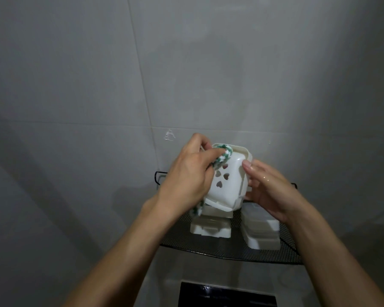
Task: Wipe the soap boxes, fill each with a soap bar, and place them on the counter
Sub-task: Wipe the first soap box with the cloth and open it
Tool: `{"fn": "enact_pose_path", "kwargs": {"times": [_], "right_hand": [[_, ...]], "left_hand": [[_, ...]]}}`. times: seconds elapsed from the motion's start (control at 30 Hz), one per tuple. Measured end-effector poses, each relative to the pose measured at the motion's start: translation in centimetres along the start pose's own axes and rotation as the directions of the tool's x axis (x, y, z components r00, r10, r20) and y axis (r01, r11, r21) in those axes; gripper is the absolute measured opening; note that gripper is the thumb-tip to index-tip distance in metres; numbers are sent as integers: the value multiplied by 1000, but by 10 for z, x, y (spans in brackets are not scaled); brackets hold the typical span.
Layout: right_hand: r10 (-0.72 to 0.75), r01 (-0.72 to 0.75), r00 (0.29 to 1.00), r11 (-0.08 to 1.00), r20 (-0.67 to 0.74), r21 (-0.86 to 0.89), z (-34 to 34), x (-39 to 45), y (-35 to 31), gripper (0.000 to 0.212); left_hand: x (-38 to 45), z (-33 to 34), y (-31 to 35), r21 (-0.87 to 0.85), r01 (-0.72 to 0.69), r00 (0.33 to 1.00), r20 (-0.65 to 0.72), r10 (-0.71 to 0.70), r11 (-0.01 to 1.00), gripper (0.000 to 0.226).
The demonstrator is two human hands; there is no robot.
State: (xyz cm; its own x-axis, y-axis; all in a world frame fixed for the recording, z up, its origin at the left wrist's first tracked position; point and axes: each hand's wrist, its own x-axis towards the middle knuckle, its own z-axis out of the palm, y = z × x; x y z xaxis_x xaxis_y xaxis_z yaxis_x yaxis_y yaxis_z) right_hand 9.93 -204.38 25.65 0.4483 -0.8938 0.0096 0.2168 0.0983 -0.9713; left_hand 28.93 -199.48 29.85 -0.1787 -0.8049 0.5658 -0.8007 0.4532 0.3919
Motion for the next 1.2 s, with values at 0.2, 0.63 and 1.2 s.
{"fn": "enact_pose_path", "kwargs": {"times": [0.2,0.63,1.2], "right_hand": [[-57,58,998,998,-27,24,1,4,-3,29],[1,4,997,997,75,-73,-3,2,-11,37],[44,-33,993,995,114,-94,0,4,-12,38]], "left_hand": [[3,-5,-2,47,50,997,-55,-48,998,31],[0,4,8,8,7,996,-89,-6,1000,25],[2,2,0,100,-54,997,-42,59,994,27]]}}
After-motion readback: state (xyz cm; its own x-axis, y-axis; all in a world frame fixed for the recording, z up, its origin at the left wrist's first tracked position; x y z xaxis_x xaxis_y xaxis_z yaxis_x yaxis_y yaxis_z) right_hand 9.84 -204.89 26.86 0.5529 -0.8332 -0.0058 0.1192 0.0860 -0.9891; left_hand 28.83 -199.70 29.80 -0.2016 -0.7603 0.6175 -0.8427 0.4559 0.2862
